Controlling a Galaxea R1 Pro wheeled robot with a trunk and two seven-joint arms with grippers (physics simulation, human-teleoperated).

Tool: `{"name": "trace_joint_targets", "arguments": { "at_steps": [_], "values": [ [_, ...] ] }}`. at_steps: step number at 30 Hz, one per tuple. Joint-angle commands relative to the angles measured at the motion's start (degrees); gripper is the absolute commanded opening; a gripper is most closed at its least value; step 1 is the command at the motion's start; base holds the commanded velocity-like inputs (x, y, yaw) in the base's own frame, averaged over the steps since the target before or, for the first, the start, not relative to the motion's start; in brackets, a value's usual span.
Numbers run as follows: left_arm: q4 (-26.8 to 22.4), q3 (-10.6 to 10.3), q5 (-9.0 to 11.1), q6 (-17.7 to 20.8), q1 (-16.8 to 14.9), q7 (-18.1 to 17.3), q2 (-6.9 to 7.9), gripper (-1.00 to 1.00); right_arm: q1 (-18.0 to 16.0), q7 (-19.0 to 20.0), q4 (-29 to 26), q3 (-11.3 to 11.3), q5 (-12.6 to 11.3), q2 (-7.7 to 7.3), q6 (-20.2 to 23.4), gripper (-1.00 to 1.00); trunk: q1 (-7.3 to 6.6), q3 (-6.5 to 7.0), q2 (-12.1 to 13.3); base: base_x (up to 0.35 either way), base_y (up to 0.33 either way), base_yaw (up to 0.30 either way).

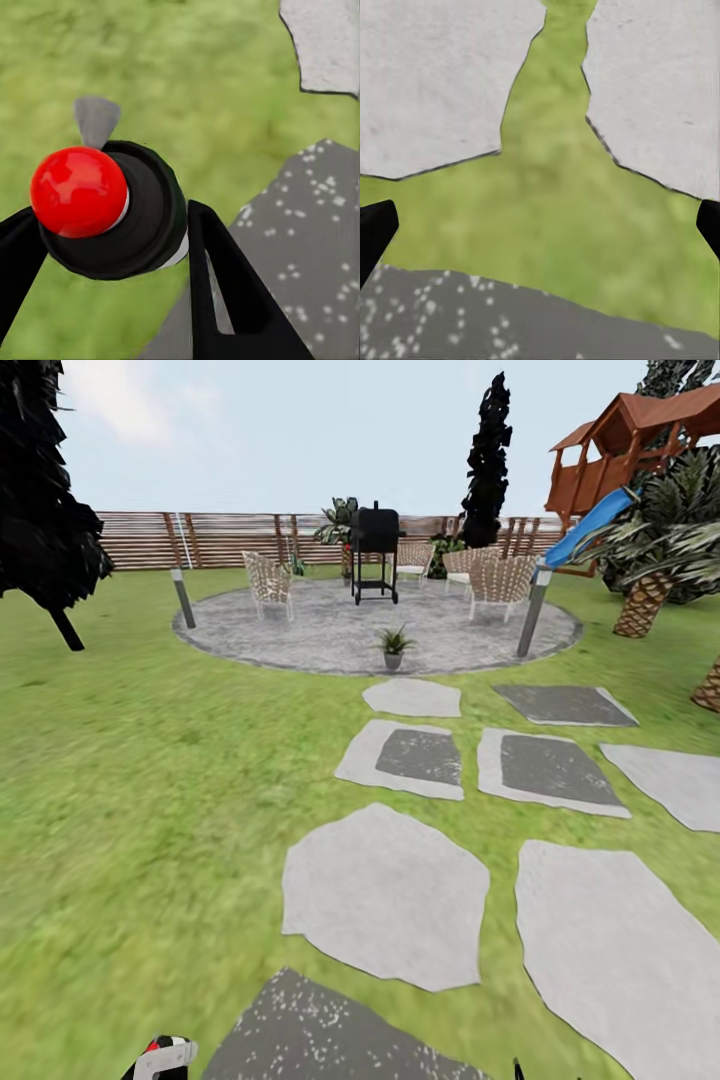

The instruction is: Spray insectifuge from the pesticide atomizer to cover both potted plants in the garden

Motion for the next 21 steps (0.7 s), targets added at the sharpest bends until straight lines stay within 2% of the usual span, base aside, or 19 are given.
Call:
{"name": "trace_joint_targets", "arguments": {
  "at_steps": [1,21],
  "values": [
    [0.0,0.0,0.2,-0.2,0.0,0.0,0.0,-1.0,-0.1,0.0,0.0,-0.2,0.1,0.0,-0.2,1.0,0.02,-0.05,0.0,0.337,0.0,0.0],
    [0.0,0.0,0.2,-0.1,0.0,0.0,0.0,-1.0,-0.1,0.0,0.0,-0.2,0.1,-0.02,-0.2,1.0,0.02,-0.05,0.0,0.337,0.0,0.0]
  ]
}}
